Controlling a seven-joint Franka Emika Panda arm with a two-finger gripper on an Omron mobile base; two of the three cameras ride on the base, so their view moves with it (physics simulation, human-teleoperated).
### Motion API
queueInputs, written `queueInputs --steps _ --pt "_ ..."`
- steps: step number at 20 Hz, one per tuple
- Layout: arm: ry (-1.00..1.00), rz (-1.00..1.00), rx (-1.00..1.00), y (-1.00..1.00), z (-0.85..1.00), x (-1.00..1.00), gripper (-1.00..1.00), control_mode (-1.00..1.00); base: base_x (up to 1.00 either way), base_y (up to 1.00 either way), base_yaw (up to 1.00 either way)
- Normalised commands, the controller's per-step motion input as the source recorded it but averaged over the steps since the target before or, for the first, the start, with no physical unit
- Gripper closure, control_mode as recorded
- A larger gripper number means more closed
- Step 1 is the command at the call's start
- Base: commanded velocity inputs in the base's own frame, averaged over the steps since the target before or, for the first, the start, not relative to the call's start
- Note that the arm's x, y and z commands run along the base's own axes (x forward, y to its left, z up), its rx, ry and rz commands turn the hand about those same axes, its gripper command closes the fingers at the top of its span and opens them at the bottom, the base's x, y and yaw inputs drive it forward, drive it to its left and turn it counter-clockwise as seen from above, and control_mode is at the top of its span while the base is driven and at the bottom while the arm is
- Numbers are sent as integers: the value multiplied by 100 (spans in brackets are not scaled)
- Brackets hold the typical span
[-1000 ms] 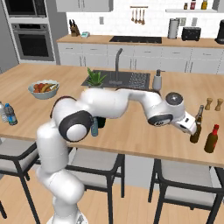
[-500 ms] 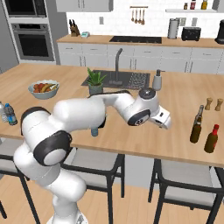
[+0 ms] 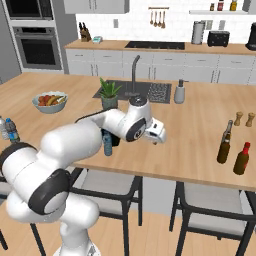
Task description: Move the plastic bottles in the middle to the plastics group, and the glass bottles in the middle to the glass group.
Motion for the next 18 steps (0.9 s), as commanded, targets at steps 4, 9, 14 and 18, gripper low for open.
queueInputs --steps 4,9,14,18 --pt "23 18 0 91 0 0 -100 -100 0 0 0" --pt "16 15 0 95 0 0 -100 -100 0 0 0" --pt "12 10 0 94 1 0 -100 -100 0 0 0" --pt "11 5 0 76 8 0 -100 -100 0 0 0"
